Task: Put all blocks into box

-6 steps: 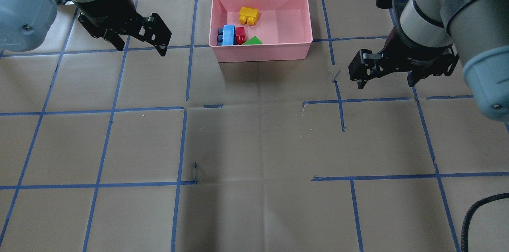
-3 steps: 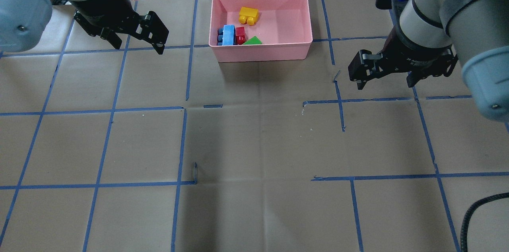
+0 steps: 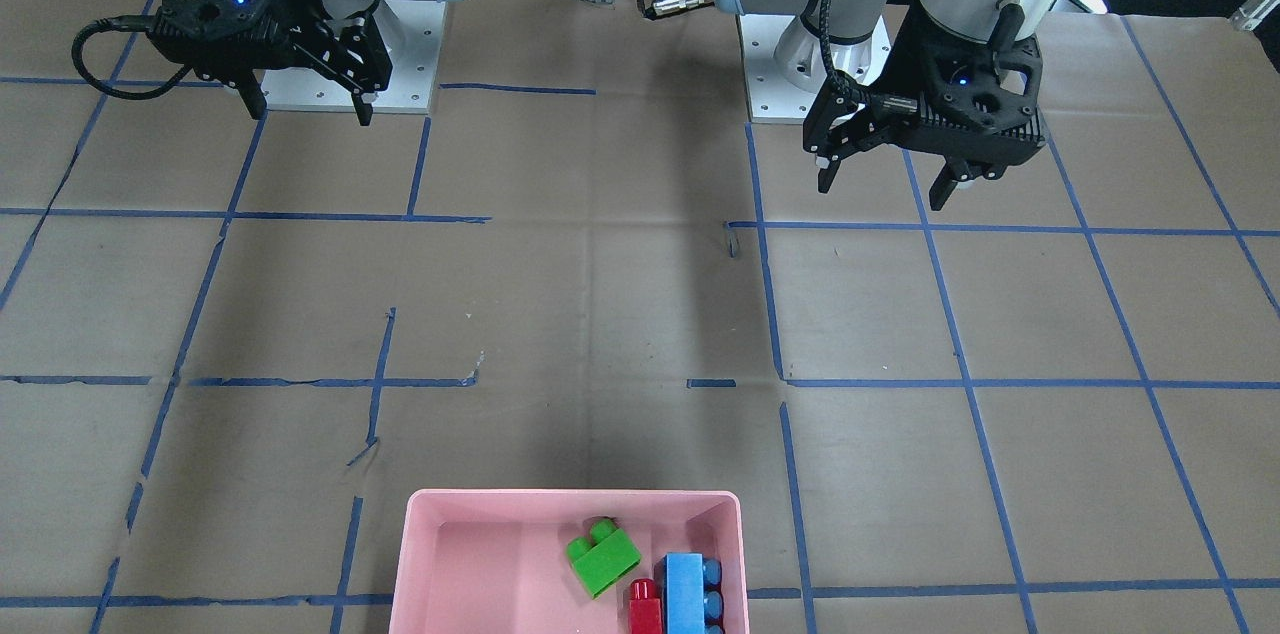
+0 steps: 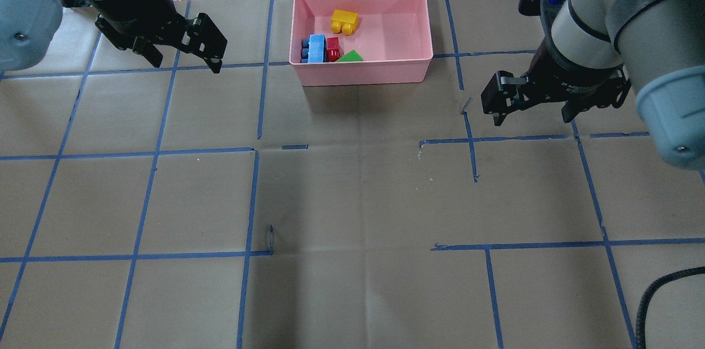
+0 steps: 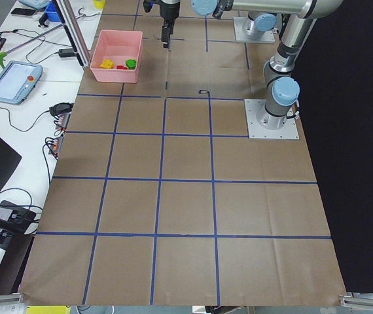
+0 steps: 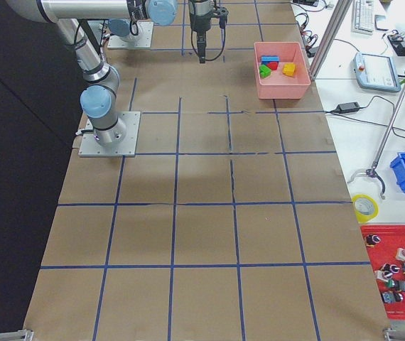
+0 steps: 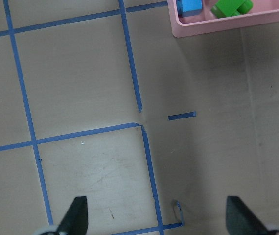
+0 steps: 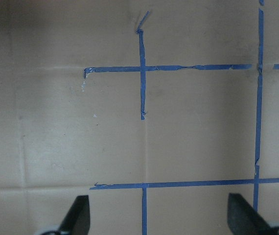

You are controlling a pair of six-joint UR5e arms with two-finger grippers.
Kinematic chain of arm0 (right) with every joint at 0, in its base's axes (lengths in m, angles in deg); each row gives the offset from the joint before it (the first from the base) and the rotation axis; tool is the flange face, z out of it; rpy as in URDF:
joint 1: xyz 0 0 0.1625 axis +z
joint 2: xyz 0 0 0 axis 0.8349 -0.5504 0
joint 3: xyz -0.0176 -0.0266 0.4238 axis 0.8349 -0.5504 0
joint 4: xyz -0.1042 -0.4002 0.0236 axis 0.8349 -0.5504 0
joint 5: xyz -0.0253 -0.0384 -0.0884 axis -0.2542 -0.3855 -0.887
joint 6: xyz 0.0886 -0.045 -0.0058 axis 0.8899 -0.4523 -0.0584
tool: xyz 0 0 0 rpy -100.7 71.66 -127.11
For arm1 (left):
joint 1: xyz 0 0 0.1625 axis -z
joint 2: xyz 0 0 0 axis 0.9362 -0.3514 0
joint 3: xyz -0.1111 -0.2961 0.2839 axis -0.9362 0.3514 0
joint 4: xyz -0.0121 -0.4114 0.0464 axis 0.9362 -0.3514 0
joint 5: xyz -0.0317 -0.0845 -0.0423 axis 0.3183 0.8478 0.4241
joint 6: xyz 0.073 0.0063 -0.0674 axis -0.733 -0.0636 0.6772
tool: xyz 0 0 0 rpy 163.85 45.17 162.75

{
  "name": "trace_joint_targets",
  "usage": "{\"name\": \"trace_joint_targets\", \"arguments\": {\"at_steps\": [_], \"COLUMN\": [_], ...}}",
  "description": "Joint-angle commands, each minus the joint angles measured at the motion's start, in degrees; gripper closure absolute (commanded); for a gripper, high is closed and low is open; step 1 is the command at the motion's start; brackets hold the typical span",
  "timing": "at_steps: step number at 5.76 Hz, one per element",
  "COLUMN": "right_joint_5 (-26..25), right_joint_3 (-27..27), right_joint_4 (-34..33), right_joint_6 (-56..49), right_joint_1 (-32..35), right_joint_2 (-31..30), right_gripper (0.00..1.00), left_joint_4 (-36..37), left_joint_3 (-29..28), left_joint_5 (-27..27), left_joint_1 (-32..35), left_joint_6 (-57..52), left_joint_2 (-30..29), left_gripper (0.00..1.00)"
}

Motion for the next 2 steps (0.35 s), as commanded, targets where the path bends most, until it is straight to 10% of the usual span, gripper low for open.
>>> {"name": "trace_joint_targets", "arguments": {"at_steps": [1,2], "right_joint_5": [0.0,0.0], "right_joint_3": [0.04,0.12], "right_joint_4": [0.01,0.09], "right_joint_6": [0.07,0.07], "right_joint_1": [0.0,0.0], "right_joint_2": [0.0,0.0], "right_gripper": [0.0,0.0], "left_joint_4": [0.0,0.0], "left_joint_3": [-0.15,-0.15], "left_joint_5": [-0.3,-0.3], "left_joint_1": [0.02,0.02], "left_joint_6": [-0.01,-0.01], "left_joint_2": [0.05,0.05], "left_gripper": [0.0,0.0]}}
